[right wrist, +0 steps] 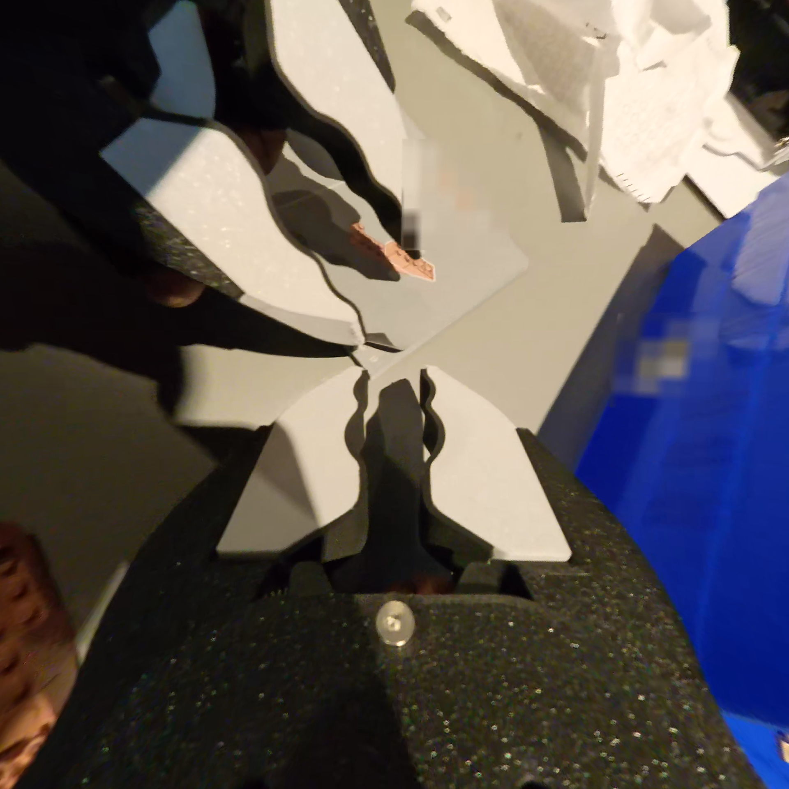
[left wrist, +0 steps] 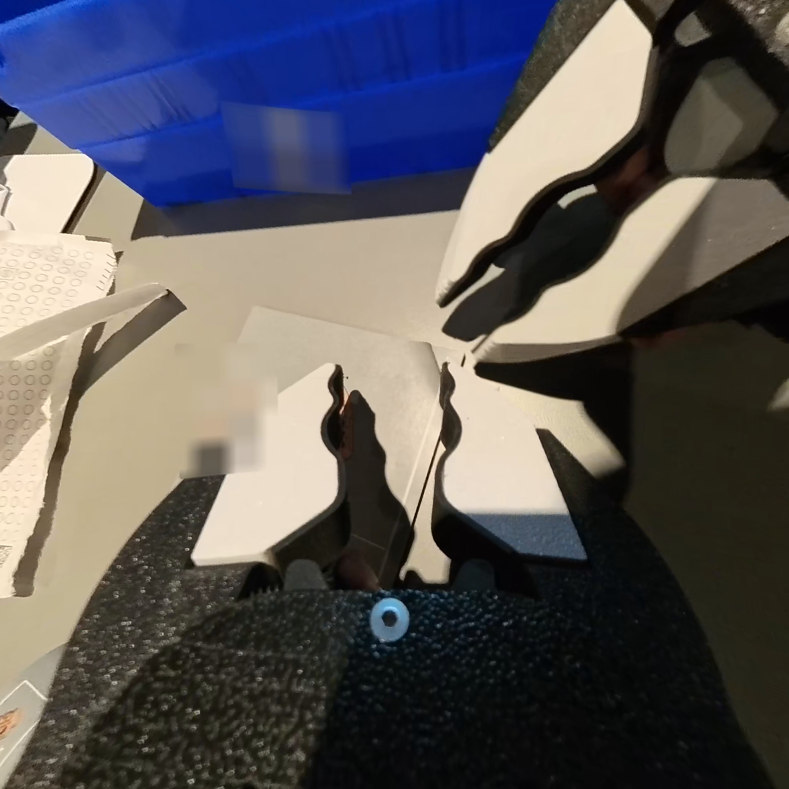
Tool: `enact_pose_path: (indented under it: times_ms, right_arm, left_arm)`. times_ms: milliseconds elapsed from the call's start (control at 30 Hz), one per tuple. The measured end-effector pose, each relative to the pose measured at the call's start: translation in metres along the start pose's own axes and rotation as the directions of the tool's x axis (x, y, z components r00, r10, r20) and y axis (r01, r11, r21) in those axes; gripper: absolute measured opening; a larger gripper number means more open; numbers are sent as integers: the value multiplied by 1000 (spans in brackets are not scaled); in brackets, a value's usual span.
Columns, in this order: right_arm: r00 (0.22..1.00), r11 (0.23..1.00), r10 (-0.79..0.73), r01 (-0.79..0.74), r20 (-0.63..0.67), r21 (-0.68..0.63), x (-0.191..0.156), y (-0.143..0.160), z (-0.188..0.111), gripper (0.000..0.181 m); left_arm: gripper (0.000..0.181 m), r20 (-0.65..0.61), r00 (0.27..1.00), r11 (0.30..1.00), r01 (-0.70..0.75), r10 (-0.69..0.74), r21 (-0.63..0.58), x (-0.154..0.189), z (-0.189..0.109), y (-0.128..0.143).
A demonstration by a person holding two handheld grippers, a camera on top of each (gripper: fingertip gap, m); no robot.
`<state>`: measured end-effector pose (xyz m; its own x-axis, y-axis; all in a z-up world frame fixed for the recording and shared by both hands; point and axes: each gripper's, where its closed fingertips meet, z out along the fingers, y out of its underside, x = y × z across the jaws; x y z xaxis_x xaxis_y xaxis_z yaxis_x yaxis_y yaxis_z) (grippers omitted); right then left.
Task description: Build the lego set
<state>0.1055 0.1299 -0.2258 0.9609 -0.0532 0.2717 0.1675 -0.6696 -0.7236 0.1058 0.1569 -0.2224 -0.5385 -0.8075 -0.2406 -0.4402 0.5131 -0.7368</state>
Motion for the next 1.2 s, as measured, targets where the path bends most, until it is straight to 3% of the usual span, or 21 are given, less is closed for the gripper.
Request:
enact_pose_path:
  times_ms: [800,1200]
  right_arm:
    - [997,999,-37,39,-72,24,12,-8,6,28]
    - [998,996,11,-6,-62,85,15,-16,4,26]
  left_arm:
    - [42,4,1000,1000,-19,19,15,4,-5,-4]
    - [40,153,978,990,-142,142,-15,-1,-9,-7]
